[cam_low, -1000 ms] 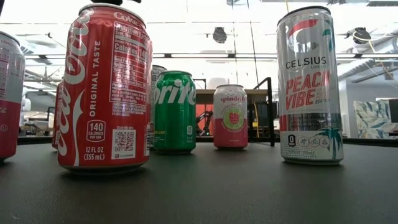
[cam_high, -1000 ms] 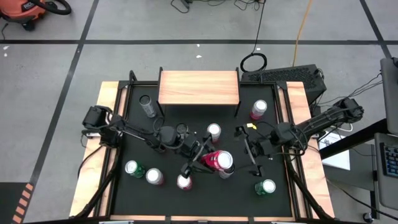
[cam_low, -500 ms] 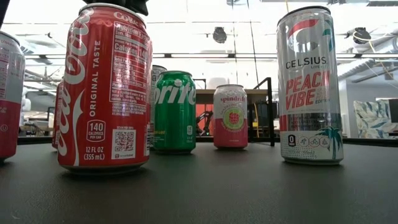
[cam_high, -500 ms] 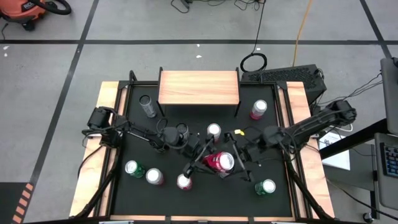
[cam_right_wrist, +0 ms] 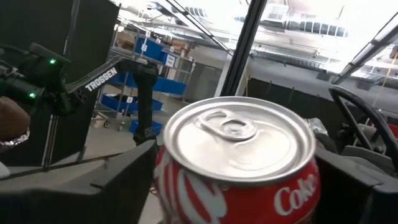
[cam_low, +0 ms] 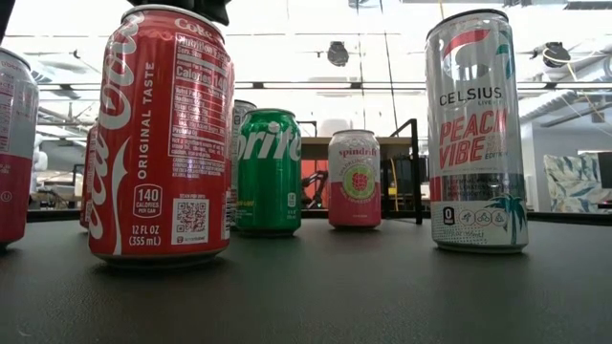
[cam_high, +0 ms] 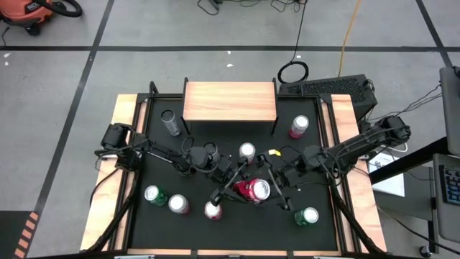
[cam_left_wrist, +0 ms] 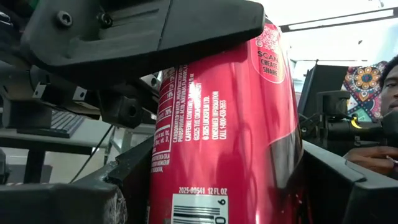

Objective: Place canned beverage on shelf
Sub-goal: Put the top right red soda can on the shelf

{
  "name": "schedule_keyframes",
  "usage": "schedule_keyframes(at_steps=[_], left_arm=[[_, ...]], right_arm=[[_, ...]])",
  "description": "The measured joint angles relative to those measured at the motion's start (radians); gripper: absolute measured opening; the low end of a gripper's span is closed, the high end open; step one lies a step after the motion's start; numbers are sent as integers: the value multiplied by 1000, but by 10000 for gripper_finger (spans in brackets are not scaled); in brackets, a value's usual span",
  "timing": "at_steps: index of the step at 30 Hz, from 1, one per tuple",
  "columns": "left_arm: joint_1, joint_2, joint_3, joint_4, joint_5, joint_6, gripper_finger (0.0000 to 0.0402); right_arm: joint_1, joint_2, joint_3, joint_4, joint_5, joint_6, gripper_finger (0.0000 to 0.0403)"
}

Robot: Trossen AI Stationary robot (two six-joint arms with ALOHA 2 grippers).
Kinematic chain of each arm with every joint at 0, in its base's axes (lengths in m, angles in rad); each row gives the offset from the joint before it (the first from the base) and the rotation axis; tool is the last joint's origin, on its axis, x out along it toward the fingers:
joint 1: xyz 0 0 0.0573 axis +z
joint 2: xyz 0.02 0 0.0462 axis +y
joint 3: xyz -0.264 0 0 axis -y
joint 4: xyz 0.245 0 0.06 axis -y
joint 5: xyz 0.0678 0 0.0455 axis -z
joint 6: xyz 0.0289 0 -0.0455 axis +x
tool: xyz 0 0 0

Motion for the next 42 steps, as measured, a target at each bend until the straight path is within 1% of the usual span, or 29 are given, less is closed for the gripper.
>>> schedule_keyframes(at_steps=[3, 6, 9, 12, 14, 18, 21, 25, 28, 33, 36, 40, 42], left_arm=[[5, 0, 0, -8, 0, 1, 293], [6, 0, 0, -10, 0, 4, 293], [6, 0, 0, -11, 0, 5, 293], [6, 0, 0, -13, -2, 16, 300], [2, 0, 0, -14, -16, 22, 316], [5, -2, 0, -7, -41, 39, 363], [11, -9, 0, -8, -56, 39, 391], [28, -40, 1, -54, -65, 38, 393], [35, -83, 1, -151, -90, 74, 393], [32, -175, 3, -386, -242, 178, 392], [22, -219, 3, -489, -347, 226, 392], [-5, -255, 3, -581, -460, 285, 392], [-23, -269, 3, -627, -550, 317, 392]], right_arm=[[0, -1, 0, 0, 3, 3, 285], [0, -2, 0, 0, 9, 23, 265], [0, -2, 0, 0, 25, 35, 265], [1, -1, 0, -3, 35, 41, 277], [2, -1, 0, -2, 37, 51, 282], [2, -12, -2, -7, 61, 103, 278], [5, -23, -2, -16, 97, 123, 276], [7, -49, -2, -38, 156, 162, 276], [15, -78, -2, -93, 224, 170, 276], [22, -126, -2, -202, 336, 168, 276], [22, -147, -2, -247, 405, 168, 276], [22, -149, -2, -289, 523, 161, 276], [22, -149, -3, -291, 579, 154, 276]])
